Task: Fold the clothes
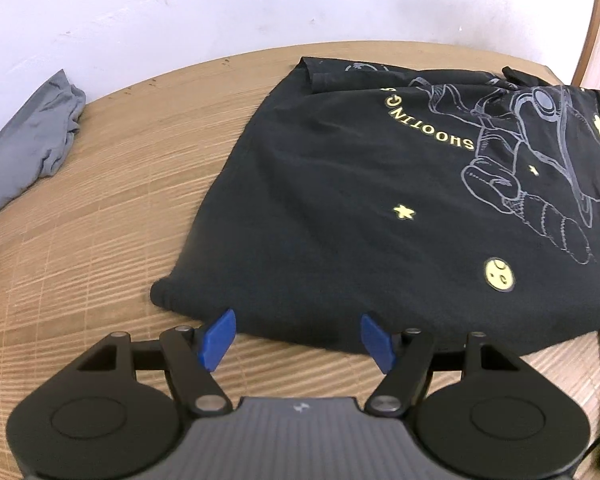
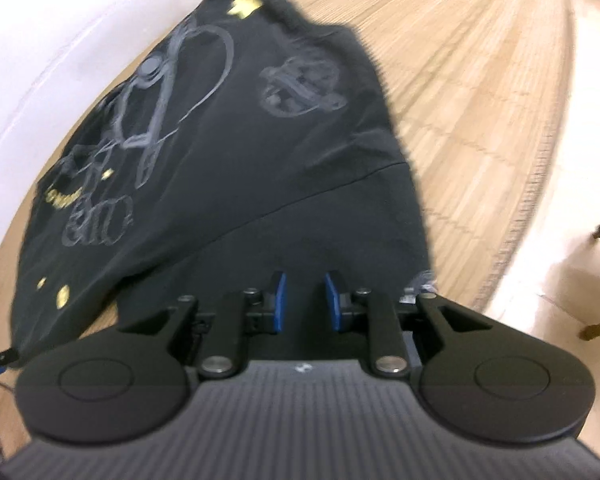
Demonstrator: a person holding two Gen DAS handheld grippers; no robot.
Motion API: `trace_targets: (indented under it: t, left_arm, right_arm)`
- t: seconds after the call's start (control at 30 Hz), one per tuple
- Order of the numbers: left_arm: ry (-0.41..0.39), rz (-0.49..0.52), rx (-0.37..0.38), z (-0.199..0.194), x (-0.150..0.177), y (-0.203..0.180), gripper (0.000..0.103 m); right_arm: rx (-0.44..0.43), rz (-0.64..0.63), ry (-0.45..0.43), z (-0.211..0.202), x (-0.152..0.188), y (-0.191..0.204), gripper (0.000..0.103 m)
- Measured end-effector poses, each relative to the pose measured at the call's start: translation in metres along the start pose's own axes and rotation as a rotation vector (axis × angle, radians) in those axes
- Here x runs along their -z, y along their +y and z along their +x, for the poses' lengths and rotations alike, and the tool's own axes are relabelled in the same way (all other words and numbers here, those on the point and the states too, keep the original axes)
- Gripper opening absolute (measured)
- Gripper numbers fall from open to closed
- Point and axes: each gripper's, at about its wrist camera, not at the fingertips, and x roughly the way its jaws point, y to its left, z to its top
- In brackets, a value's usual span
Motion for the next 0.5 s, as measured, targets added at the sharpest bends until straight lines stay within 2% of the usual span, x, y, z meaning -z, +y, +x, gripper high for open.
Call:
trace_targets:
  t: [0.13, 0.27, 0.5]
  left_arm:
    - [-0.003, -0.001, -0.006, 0.006, 0.0, 0.007, 0.072]
    - [-0.04, 0.019, -0.007, 0.006, 0.0, 0.019, 0.072]
    - [-0.078, 0.036, -0.002, 0.006, -0.005, 0.049, 0.072]
  right_arm:
    - [0.026, 0.008, -0.022, -0.007, 0.004, -0.011, 0.025]
    - [0.008, 0.035, -0.059, -0.016, 0.009, -0.022, 0.027]
    - [0.037, 0.099, -0.118, -0.023, 0.016, -0.04, 0.027]
